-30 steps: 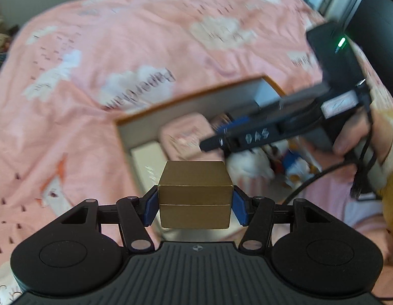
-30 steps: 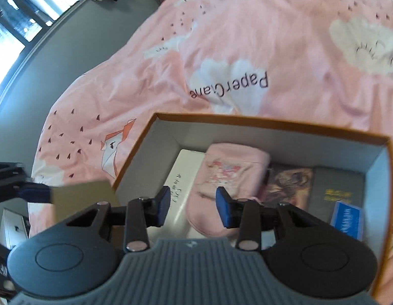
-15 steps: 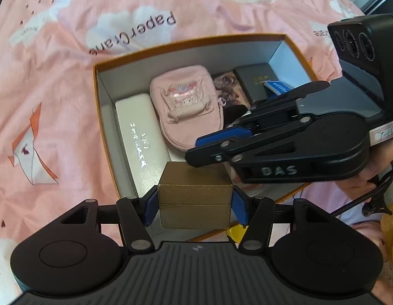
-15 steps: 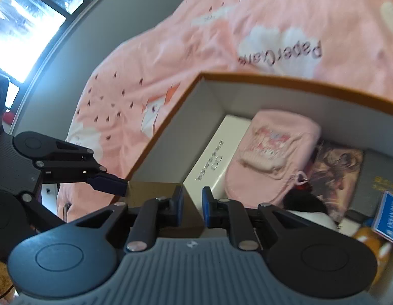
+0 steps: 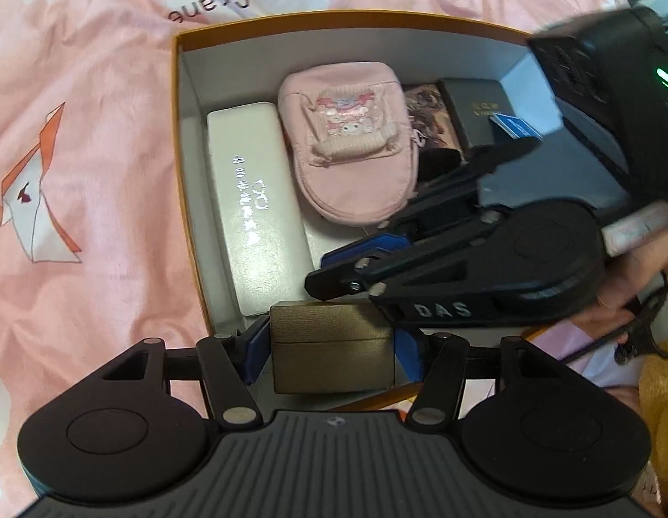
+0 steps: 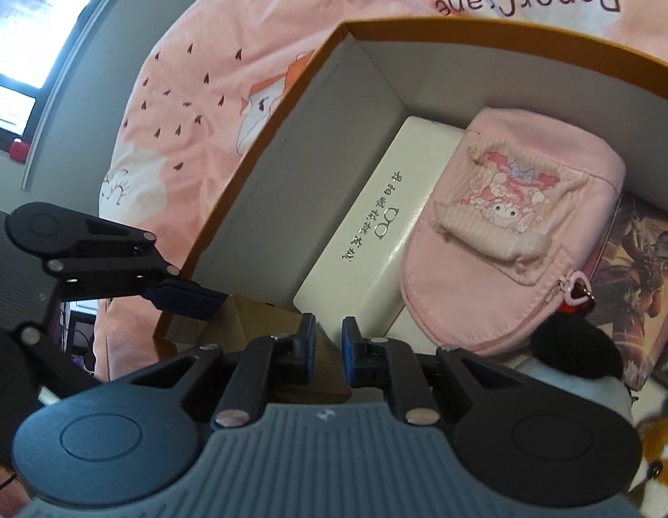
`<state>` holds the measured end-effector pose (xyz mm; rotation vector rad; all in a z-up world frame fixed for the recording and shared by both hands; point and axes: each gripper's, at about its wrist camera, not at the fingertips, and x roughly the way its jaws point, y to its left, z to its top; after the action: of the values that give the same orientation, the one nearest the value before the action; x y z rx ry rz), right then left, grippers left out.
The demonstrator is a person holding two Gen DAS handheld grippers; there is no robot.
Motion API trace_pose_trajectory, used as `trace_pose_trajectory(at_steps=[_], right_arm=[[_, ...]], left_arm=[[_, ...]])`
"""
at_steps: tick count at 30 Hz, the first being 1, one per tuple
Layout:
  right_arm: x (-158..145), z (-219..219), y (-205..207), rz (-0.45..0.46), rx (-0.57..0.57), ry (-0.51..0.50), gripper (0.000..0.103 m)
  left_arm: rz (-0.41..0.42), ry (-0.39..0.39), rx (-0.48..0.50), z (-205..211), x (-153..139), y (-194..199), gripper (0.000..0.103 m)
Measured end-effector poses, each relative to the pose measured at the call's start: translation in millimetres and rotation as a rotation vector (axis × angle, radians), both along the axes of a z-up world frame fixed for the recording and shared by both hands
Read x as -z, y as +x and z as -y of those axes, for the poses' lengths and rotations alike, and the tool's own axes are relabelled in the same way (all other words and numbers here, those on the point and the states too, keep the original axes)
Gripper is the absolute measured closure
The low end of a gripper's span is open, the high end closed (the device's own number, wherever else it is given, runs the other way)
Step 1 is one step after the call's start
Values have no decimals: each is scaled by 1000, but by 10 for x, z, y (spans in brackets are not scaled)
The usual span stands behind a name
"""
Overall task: Organize objects
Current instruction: 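Lower the gold square box into the orange box and open the left gripper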
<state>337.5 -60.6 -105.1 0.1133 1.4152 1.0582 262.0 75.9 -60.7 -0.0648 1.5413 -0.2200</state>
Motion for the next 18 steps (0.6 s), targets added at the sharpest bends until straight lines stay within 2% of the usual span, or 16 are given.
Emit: trace_pose_trajectory(at_steps=[4, 8, 12, 16, 18], right_arm=[[51, -45, 14, -24, -15, -14, 89], [97, -99, -9, 0, -36, -58, 89], [89, -134, 1, -10, -33, -50, 89], [56, -204, -12, -8, -10, -46, 89], [12, -220, -35, 20, -6, -61, 87]], left_arm=[[23, -20, 40, -11, -71, -26, 28], [101, -59, 42, -99, -293, -101, 26], [186, -115, 25, -196, -478, -218, 26], [255, -101, -2, -240, -546, -339, 27], [272, -103, -19, -280, -530, -382, 28]])
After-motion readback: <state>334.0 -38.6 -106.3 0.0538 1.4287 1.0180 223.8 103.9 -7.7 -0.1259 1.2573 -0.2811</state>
